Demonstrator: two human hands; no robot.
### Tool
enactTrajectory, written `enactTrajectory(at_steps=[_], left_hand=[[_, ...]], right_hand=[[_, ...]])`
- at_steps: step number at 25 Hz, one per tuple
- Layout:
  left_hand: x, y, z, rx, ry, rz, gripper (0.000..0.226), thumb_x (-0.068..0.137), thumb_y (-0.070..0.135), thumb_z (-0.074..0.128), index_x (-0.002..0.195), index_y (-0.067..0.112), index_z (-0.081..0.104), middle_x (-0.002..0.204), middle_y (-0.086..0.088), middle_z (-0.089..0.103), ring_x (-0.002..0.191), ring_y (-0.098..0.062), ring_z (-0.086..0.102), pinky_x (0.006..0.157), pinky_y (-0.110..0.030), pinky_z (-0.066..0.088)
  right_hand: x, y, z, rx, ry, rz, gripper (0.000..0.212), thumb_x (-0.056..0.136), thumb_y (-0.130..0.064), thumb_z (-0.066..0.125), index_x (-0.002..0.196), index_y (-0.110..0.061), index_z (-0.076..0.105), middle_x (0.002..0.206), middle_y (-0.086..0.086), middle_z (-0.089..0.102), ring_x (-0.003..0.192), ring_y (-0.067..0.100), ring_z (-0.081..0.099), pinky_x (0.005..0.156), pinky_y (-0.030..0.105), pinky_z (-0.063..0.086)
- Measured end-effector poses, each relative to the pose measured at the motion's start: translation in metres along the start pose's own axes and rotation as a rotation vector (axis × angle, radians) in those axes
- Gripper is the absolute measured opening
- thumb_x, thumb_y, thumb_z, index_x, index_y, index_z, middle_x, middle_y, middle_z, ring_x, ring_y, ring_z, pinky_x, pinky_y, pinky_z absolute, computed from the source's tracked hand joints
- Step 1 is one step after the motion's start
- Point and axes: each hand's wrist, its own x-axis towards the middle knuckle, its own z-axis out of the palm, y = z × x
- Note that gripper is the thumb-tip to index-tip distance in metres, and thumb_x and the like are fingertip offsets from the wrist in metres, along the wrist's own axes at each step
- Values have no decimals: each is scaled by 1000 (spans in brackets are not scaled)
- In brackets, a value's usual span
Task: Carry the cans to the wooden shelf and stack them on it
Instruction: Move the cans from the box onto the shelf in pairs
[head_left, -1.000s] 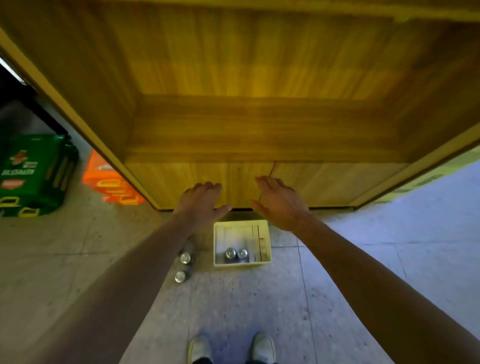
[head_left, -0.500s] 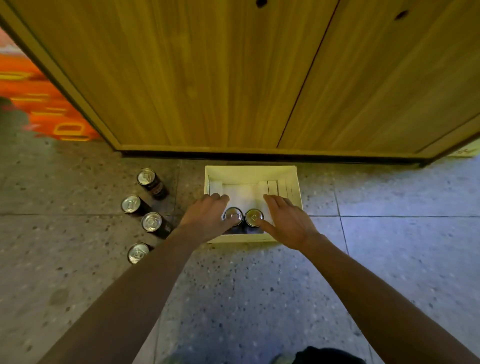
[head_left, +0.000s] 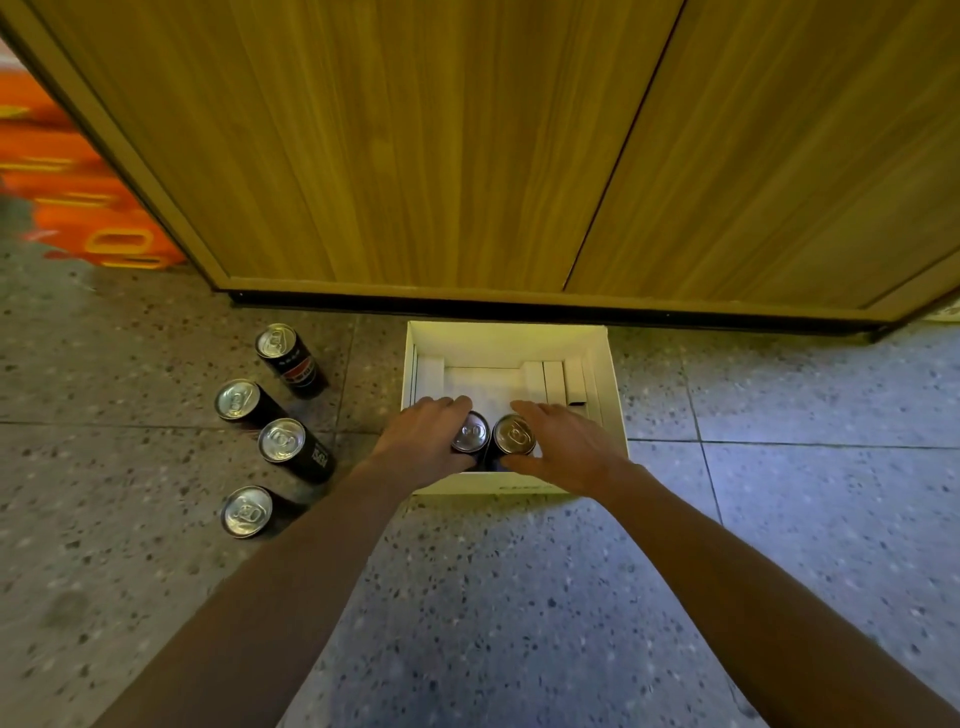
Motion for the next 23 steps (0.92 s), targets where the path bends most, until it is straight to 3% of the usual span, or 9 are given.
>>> enactTrajectory(at_steps=[3,6,10,14,19,23], left_hand=[[3,1,5,-88,29,-40,48,76,41,75,111,18,53,105,-3,67,95,-26,64,70,-35,49],[3,3,-4,-200,27,-64,45,68,42,78,100,21,54,93,1,68,82,-24,65,66,-36,53],[-11,16,-83,-414,93,-76,44,62,32,83,99,20,62,90,4,69,78,-17,64,64,-31,50],[-50,57,-260,-584,192,-65,46,59,32,87,98,29,65,87,14,69,78,3,63,60,-14,44],[-108,124,-546,-718,310,-48,46,58,28,85,100,27,66,95,11,70,86,-6,67,71,-29,58],[-139,169,-754,-719,351,37,44,63,24,89,100,25,66,96,12,70,89,-8,66,72,-20,53]], right_hand=[[8,-1,8,171,14,43,62,72,-59,74,120,-27,53,109,0,70,94,22,65,76,41,57],[7,-6,0,324,56,96,51,67,-50,79,108,-28,58,97,-3,71,85,19,67,71,41,58],[-19,-35,-76,478,227,78,42,70,-40,80,104,-24,64,89,-7,72,79,15,68,69,38,58],[-66,-88,-244,556,359,51,47,68,-46,81,110,-34,65,94,-15,73,85,5,70,72,35,60],[-135,-177,-517,576,445,27,55,69,-41,87,118,-26,66,97,-14,74,88,2,70,75,27,60],[-179,-236,-711,544,533,-34,61,67,-54,82,119,-27,66,103,-15,74,92,0,70,78,30,61]])
